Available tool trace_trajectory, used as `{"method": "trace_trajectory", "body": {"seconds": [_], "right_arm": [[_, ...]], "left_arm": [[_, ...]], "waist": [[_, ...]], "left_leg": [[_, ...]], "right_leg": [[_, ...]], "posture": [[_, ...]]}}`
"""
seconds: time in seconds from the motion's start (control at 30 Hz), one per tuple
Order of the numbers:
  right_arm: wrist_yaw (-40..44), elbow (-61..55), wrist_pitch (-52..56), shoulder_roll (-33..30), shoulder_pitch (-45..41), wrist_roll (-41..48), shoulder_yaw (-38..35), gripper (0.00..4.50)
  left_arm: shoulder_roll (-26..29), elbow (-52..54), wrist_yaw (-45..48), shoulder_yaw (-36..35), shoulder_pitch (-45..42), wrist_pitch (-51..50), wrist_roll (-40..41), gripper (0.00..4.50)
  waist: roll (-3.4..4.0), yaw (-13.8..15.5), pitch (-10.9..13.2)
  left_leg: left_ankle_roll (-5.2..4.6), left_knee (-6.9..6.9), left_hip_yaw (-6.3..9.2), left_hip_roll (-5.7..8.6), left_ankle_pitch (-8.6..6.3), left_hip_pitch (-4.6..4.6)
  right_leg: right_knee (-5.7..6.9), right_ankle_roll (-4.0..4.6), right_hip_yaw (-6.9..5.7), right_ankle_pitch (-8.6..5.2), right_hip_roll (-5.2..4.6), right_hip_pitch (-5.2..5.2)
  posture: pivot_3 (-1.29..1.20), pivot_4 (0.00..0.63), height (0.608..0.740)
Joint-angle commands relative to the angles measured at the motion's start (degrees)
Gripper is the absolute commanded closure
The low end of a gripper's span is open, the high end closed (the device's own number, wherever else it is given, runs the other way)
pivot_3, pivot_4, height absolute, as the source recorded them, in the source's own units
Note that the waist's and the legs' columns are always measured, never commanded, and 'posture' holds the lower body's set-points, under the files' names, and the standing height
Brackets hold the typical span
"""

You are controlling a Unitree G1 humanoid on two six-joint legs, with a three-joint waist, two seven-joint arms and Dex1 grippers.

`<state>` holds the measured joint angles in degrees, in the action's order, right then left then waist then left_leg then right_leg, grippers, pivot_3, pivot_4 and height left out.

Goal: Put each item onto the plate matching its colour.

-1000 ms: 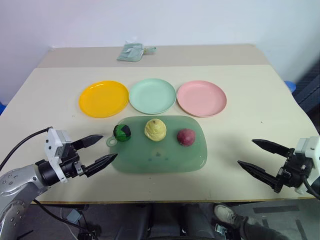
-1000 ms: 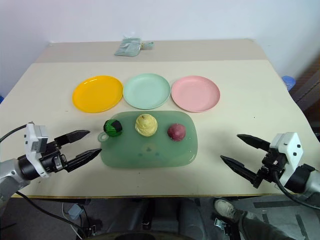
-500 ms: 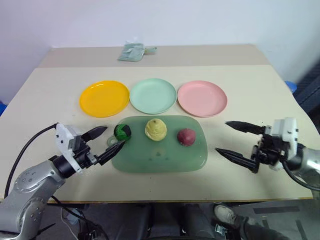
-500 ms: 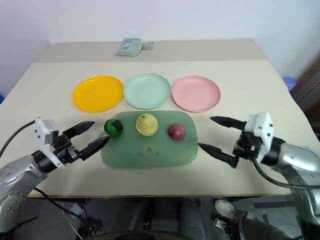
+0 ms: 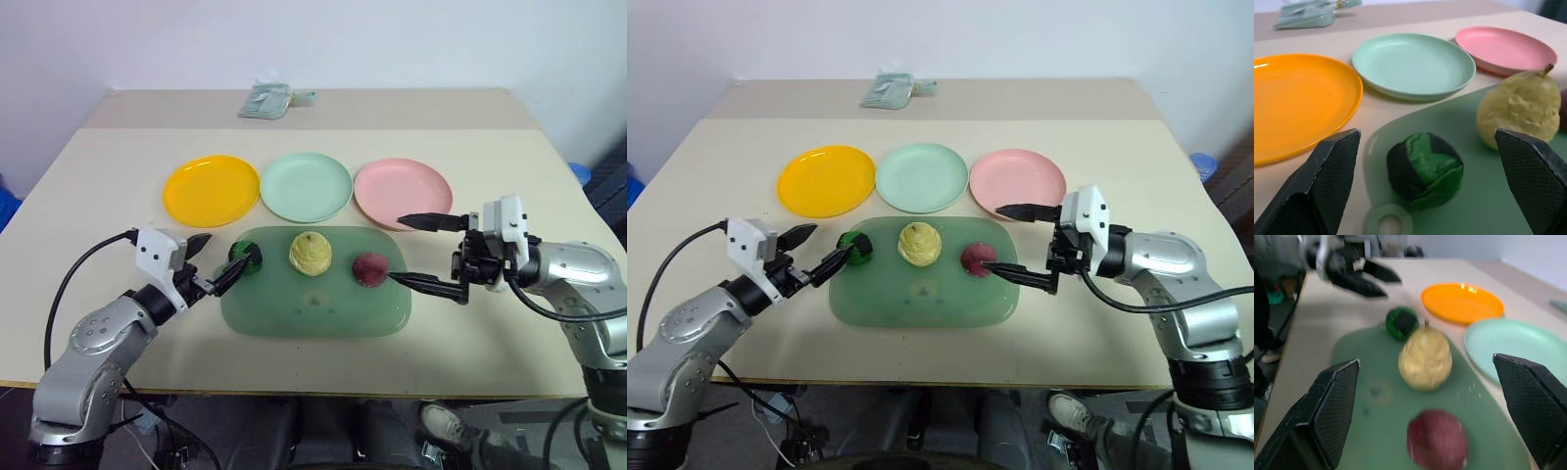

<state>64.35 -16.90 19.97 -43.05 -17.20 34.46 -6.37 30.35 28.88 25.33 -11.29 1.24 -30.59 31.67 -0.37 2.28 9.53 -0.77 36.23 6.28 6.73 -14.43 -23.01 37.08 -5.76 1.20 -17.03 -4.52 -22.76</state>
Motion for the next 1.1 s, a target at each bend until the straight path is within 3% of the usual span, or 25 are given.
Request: {"method": "trace_trajectory", "body": {"seconds": [0.03,0.47,0.57,0.7,0.9,1.1], "right_arm": [[-0.7,-0.6,-0.5,1.0,-2.0,0.2,0.3,0.0],[-2.2,-2.1,0.0,1.3,-2.4,0.2,0.2,0.0],[-2.5,-1.9,-0.4,1.3,-2.1,0.1,-0.1,0.0],[-2.5,-1.4,-1.3,1.3,-1.5,-0.3,-0.5,0.0],[-3.1,-0.9,-3.2,1.7,-0.7,-0.9,-0.9,0.0],[-5.6,1.8,-5.8,3.7,-3.0,-3.0,-0.6,0.0]], "left_arm": [[-0.8,0.7,-2.5,1.4,-1.9,-1.1,-1.8,0.04],[-4.1,-3.2,-7.3,7.7,-8.5,-8.1,-6.9,0.04],[-4.2,-3.0,-7.6,8.1,-9.7,-10.9,-6.8,0.92],[-3.8,-2.9,-8.4,8.3,-11.2,-12.9,-8.2,2.88],[-6.6,-6.9,-11.8,5.7,-19.1,-12.9,-8.7,2.88],[-9.3,-28.2,-11.1,6.8,-38.1,-4.5,-12.9,2.88]], "waist": [[0.0,0.0,0.0],[0.0,-0.1,0.0],[0.0,0.0,0.0],[0.0,-0.1,0.0],[-0.02,0.1,0.0],[-0.09,0.0,0.0]], "left_leg": [[0.0,-0.01,0.0,0.0,0.0,0.0],[0.06,0.01,0.0,0.01,0.04,0.0],[0.09,0.02,0.01,0.01,0.06,0.0],[0.24,0.01,0.01,0.01,0.15,0.0],[0.34,0.05,0.02,0.02,0.21,-0.01],[0.48,0.18,0.05,0.04,0.3,-0.09]], "right_leg": [[0.0,0.0,0.0,0.0,0.0,-0.01],[0.11,-0.01,0.01,0.04,0.02,-0.07],[0.13,-0.01,0.0,0.04,0.03,-0.07],[0.14,-0.01,0.0,0.05,0.03,-0.07],[0.15,-0.03,-0.02,0.06,0.03,-0.06],[0.23,-0.07,-0.08,0.1,0.06,-0.12]], "posture": [[0.0,0.15,0.74],[0.0,0.15,0.74],[0.0,0.15,0.74],[0.0,0.15,0.74],[0.0,0.15,0.74],[0.0,0.15,0.74]]}}
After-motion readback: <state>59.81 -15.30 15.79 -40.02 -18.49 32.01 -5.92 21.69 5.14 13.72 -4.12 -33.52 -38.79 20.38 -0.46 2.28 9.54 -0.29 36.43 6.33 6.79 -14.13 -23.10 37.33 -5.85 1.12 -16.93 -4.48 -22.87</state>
